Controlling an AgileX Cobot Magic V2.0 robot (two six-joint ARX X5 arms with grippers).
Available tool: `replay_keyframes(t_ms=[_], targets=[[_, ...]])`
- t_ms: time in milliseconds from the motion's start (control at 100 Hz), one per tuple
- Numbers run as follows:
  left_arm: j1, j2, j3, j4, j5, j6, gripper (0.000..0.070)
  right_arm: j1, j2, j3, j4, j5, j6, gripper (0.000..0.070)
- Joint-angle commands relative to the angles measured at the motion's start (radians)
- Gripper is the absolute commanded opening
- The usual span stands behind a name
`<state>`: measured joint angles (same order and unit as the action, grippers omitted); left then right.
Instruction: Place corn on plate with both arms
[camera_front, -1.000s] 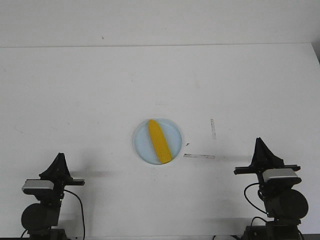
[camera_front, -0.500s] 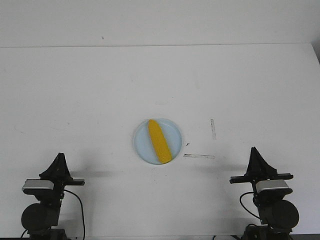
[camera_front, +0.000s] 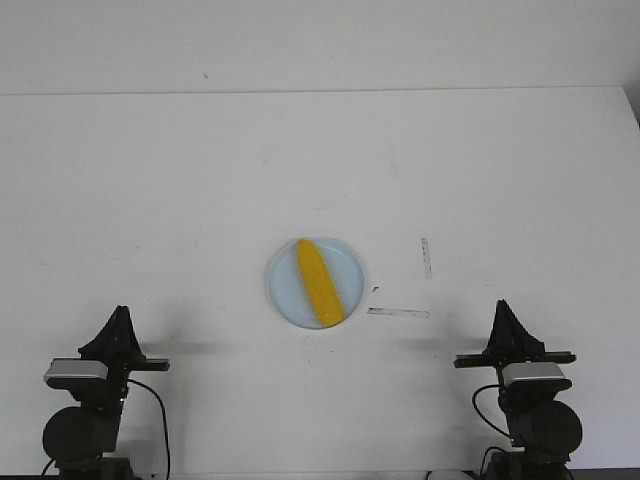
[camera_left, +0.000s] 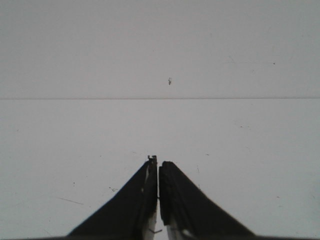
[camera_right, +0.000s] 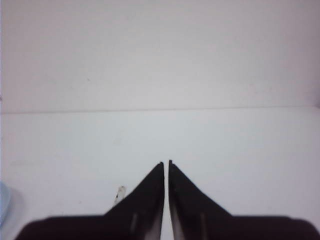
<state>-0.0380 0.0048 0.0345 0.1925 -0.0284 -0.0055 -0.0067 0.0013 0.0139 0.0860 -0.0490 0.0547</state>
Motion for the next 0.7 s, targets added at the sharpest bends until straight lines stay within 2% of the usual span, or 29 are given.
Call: replay_keyframes(t_ms=[0, 690], targets=[[-0.002, -0.002, -0.022, 0.012, -0.001, 0.013, 0.0001, 0.001, 0.000, -0.001, 0.007, 0.003, -0.007, 0.0014], [-0.002, -0.002, -0.022, 0.012, -0.001, 0.013, 0.0001, 0.001, 0.000, -0.001, 0.026, -0.002, -0.007, 0.0014]])
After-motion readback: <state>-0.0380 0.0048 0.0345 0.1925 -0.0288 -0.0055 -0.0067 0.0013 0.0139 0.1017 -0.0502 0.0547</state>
